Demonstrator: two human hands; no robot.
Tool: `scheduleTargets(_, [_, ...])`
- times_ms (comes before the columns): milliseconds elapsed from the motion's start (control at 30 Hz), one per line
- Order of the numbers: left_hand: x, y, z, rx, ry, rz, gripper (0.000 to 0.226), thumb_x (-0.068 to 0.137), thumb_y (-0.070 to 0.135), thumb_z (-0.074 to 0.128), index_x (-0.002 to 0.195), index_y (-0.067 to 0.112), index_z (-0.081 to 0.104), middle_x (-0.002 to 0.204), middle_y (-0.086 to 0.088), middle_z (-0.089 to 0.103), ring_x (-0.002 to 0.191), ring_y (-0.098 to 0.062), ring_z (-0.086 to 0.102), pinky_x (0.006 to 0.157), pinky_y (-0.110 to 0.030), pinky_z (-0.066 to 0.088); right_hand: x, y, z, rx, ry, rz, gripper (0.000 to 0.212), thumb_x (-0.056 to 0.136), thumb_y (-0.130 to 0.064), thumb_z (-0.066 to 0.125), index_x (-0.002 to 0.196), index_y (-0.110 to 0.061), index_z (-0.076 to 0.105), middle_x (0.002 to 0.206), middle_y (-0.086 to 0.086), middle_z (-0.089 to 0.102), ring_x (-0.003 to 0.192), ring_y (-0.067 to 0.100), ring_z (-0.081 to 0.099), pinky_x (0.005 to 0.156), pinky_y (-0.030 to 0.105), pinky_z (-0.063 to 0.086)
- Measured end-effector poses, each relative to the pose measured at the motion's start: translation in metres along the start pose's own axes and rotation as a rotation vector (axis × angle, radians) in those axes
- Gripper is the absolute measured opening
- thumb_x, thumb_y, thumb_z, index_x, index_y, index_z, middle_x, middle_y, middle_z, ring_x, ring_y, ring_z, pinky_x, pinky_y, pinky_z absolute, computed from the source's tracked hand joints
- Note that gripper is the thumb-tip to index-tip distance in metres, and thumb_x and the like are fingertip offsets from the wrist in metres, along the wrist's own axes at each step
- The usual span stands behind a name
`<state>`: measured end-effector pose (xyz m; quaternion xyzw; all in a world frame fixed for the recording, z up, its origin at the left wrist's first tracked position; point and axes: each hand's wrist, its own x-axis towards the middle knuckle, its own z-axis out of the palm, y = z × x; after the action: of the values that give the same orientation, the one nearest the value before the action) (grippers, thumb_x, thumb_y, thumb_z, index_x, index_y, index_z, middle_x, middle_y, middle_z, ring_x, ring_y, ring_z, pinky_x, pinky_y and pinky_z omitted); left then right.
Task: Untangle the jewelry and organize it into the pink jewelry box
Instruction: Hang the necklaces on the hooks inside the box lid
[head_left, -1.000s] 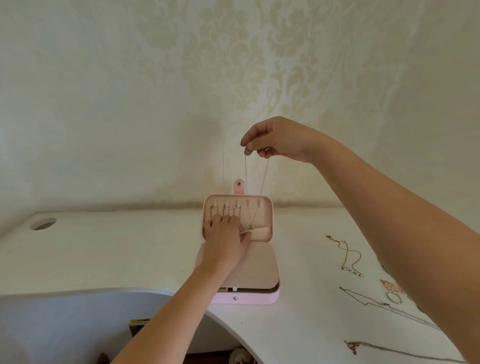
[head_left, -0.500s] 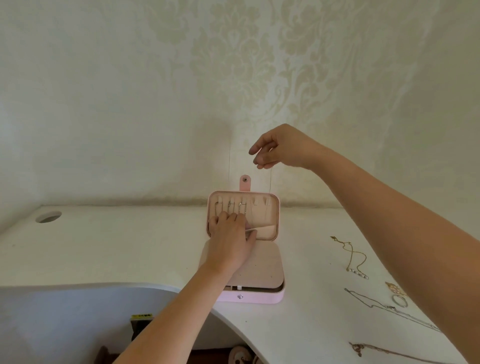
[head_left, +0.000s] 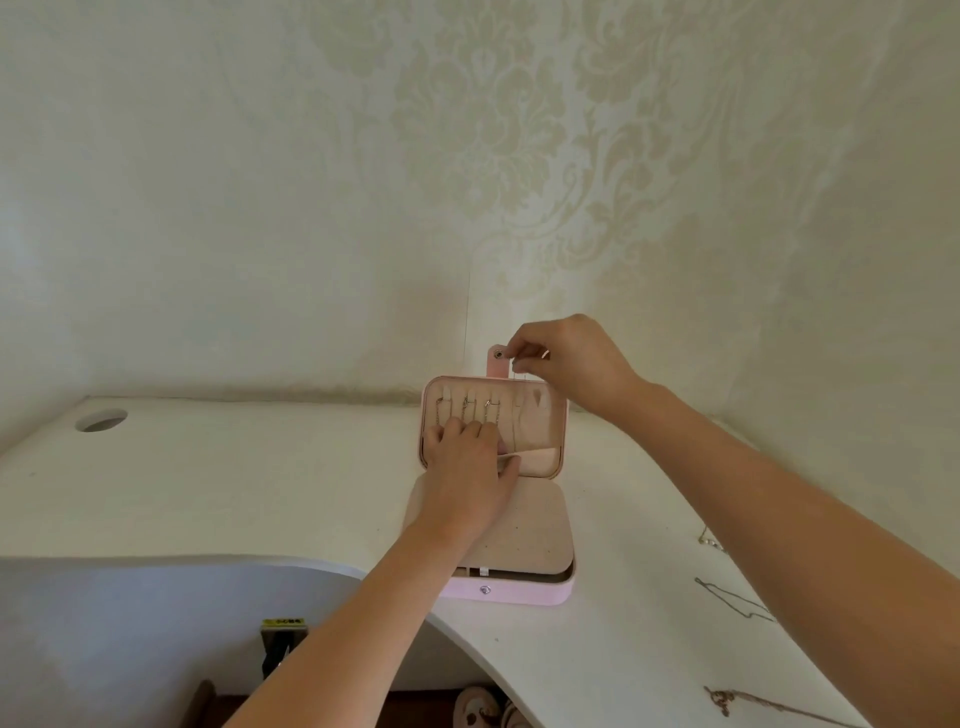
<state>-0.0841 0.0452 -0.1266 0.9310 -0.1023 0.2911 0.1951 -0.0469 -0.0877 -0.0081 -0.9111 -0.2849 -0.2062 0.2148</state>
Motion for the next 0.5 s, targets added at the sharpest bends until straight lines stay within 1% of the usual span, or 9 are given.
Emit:
scheduleTargets(100, [0.000, 0.000, 0.000, -0.025, 0.028, 0.000, 0.022, 0.086, 0.035, 0.058, 0.088, 0.013, 0.064, 0.088, -0.001, 0.065, 0.095, -0.024, 0.051, 0.084, -0.034, 0.025, -0.011, 0.001, 0.019, -0.069, 0.027, 0.019, 0.013, 0.085, -0.012, 0.062, 0.095, -0.011, 0.070, 0.088, 0.004, 0.073, 0.082, 0.021, 0.067, 0.077, 0.035, 0.050])
scheduleTargets(167, [0.001, 0.000, 0.001, -0.022, 0.034, 0.003, 0.021, 0.083, 0.033, 0.062, 0.084, 0.012, 0.065, 0.084, -0.002, 0.066, 0.090, -0.025, 0.053, 0.082, -0.036, 0.028, -0.016, 0.004, 0.030, -0.175, 0.055, 0.044, 0.015, 0.089, -0.017, 0.057, 0.099, -0.014, 0.068, 0.089, 0.002, 0.073, 0.082, 0.024, 0.066, 0.073, 0.034, 0.049])
scheduleTargets(233, [0.000, 0.000, 0.002, -0.017, 0.055, 0.011, 0.018, 0.078, 0.029, 0.068, 0.077, 0.011, 0.065, 0.075, -0.003, 0.065, 0.082, -0.027, 0.055, 0.077, -0.037, 0.031, -0.019, 0.008, 0.038, -0.260, 0.075, 0.049, 0.018, 0.092, -0.019, 0.052, 0.103, -0.016, 0.066, 0.088, 0.002, 0.073, 0.078, 0.027, 0.065, 0.067, 0.033, 0.047])
scheduleTargets(300, [0.000, -0.001, 0.004, 0.000, 0.066, 0.018, 0.017, 0.076, 0.027, 0.071, 0.073, 0.012, 0.064, 0.071, -0.002, 0.065, 0.077, -0.027, 0.056, 0.073, -0.037, 0.033, -0.021, 0.009, 0.044, -0.291, 0.104, 0.031, 0.017, 0.092, -0.016, 0.052, 0.100, -0.014, 0.067, 0.078, 0.006, 0.072, 0.069, 0.032, 0.063, 0.059, 0.033, 0.043])
scheduleTargets(400, [-0.001, -0.003, 0.007, 0.024, 0.065, 0.045, 0.017, 0.076, 0.028, 0.071, 0.072, 0.013, 0.063, 0.071, -0.001, 0.064, 0.075, -0.026, 0.056, 0.073, -0.037, 0.035, -0.025, 0.010, 0.051, -0.320, 0.183, 0.028, 0.007, 0.082, -0.006, 0.062, 0.085, -0.010, 0.067, 0.055, 0.009, 0.064, 0.047, 0.033, 0.057, 0.046, 0.029, 0.036])
scheduleTargets(433, [-0.001, -0.003, 0.008, 0.033, 0.063, 0.053, 0.018, 0.076, 0.028, 0.071, 0.072, 0.013, 0.063, 0.070, -0.001, 0.064, 0.075, -0.026, 0.055, 0.072, -0.038, 0.035, -0.026, 0.012, 0.053, -0.316, 0.219, 0.033, 0.006, 0.079, -0.004, 0.063, 0.082, -0.009, 0.066, 0.051, 0.008, 0.061, 0.043, 0.032, 0.055, 0.044, 0.027, 0.034])
scheduleTargets(500, [-0.001, -0.003, 0.009, 0.048, 0.070, 0.065, 0.018, 0.076, 0.028, 0.071, 0.072, 0.013, 0.063, 0.069, -0.001, 0.064, 0.074, -0.025, 0.055, 0.072, -0.038, 0.036, -0.027, 0.013, 0.055, -0.265, 0.230, 0.055, 0.007, 0.082, -0.006, 0.061, 0.086, -0.009, 0.065, 0.056, 0.007, 0.064, 0.048, 0.032, 0.057, 0.045, 0.028, 0.036])
